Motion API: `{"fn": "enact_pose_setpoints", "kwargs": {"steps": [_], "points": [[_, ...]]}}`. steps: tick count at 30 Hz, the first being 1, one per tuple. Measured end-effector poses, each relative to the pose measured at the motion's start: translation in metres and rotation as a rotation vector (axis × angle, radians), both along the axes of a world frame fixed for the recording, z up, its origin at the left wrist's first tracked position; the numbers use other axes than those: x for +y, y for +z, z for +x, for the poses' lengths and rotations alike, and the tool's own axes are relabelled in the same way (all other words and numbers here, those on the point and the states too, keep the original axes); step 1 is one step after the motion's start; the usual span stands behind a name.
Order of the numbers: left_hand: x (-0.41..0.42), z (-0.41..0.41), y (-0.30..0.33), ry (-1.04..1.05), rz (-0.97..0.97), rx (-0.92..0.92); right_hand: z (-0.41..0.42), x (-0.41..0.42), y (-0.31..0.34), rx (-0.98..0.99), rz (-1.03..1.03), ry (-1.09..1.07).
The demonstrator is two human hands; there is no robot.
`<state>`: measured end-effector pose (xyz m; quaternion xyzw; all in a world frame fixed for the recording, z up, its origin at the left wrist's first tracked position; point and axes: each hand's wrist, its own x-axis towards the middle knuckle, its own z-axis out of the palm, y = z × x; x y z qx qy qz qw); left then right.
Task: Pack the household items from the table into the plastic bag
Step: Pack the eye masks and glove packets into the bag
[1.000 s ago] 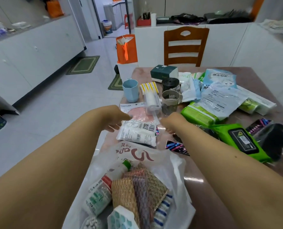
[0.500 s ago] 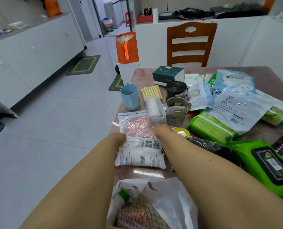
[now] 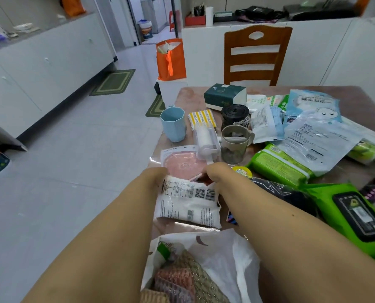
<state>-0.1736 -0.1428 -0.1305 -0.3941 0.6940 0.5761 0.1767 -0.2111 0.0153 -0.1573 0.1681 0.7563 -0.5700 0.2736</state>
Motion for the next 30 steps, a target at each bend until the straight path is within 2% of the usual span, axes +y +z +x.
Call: {"fn": "enact_pose_setpoints", "kwargs": {"steps": [2, 5, 9, 11, 13, 16, 18, 19, 20, 22, 23, 24, 27, 30], "points": [[-0.003, 0.000, 0.005, 0.020, 0.035, 0.056, 0.004, 0.001, 0.010, 0.016, -0.104, -0.094], [-0.003, -0.004, 0.015, 0.003, 0.016, 0.053, 0.007, 0.000, 0.032, -0.001, -0.375, -0.279], [-0.003, -0.006, 0.047, -0.038, 0.008, 0.075, 0.016, 0.007, 0.066, 0.004, -0.577, -0.439], [-0.004, -0.006, 0.060, 0.003, 0.069, 0.088, 0.022, 0.016, 0.082, 0.010, -0.652, -0.430], [-0.001, -0.004, 0.073, 0.108, 0.259, 0.067, 0.026, 0.025, 0.095, 0.053, -0.692, -0.403], [0.007, -0.002, 0.083, 0.205, 0.404, 0.055, 0.034, 0.042, 0.108, 0.133, -0.698, -0.252], [0.012, -0.001, 0.082, 0.188, 0.391, 0.049, 0.035, 0.062, 0.106, 0.179, -0.544, -0.121], [0.014, 0.001, 0.081, 0.172, 0.382, 0.071, 0.035, 0.076, 0.101, 0.214, -0.376, -0.079], [0.016, 0.003, 0.080, 0.160, 0.370, 0.103, 0.034, 0.091, 0.092, 0.274, -0.125, -0.017], [0.014, 0.007, 0.076, 0.136, 0.328, 0.141, 0.035, 0.119, 0.071, 0.385, 0.577, 0.295], [0.013, 0.009, 0.073, 0.132, 0.329, 0.151, 0.037, 0.128, 0.059, 0.378, 0.853, 0.469], [0.012, 0.012, 0.070, 0.128, 0.328, 0.152, 0.042, 0.132, 0.048, 0.314, 1.010, 0.576], [0.013, 0.018, 0.058, 0.119, 0.318, 0.172, 0.056, 0.129, 0.026, 0.172, 1.094, 0.672], [0.019, 0.026, 0.054, 0.081, 0.330, 0.202, 0.053, 0.128, 0.026, 0.235, 1.018, 0.587]]}}
